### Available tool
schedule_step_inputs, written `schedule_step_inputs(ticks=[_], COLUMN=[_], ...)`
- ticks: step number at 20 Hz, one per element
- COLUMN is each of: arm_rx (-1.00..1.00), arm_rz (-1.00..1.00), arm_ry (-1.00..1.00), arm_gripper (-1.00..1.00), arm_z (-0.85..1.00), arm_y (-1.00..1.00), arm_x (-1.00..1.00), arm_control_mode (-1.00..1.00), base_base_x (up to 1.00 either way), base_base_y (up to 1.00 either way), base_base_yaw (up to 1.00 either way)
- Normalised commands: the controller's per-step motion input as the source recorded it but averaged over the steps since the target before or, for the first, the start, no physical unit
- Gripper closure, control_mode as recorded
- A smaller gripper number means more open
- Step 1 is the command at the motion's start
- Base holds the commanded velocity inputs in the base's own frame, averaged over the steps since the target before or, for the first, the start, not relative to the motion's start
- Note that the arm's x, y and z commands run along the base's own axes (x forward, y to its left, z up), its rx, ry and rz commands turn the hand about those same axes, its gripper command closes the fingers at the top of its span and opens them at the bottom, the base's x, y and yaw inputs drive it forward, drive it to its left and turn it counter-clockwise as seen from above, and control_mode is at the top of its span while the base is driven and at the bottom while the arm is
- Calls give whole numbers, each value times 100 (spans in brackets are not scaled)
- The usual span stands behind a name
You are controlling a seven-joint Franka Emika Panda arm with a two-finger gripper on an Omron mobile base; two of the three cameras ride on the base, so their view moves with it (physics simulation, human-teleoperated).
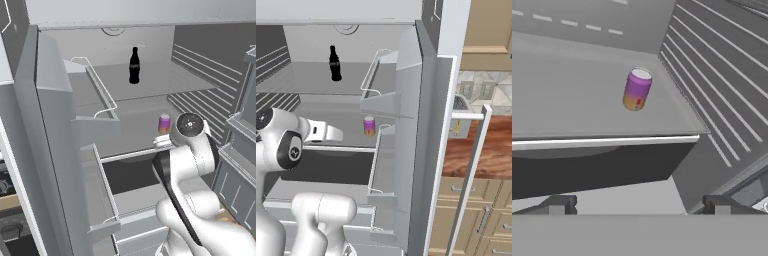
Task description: Open the fridge, grab two sodas, and place both sodas inside the bowl with ice on the dining counter.
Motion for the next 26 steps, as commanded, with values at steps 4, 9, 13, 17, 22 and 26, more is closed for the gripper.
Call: schedule_step_inputs(ticks=[4,9,13,17,22,26], arm_rx=[0,0,0,2,7,7], arm_rz=[7,9,13,15,4,-1], arm_ry=[-21,-17,-13,-7,-4,0], arm_gripper=[-100,-100,-100,-100,-100,-100], arm_z=[-45,-43,-39,-31,-2,12], arm_y=[-25,-19,-14,-3,-1,0], arm_x=[40,44,36,27,19,15], arm_control_mode=[-100,-100,-100,-100,-100,-100], base_base_x=[0,0,0,0,0,0], base_base_y=[0,0,0,0,0,0], base_base_yaw=[0,0,0,0,0,0])
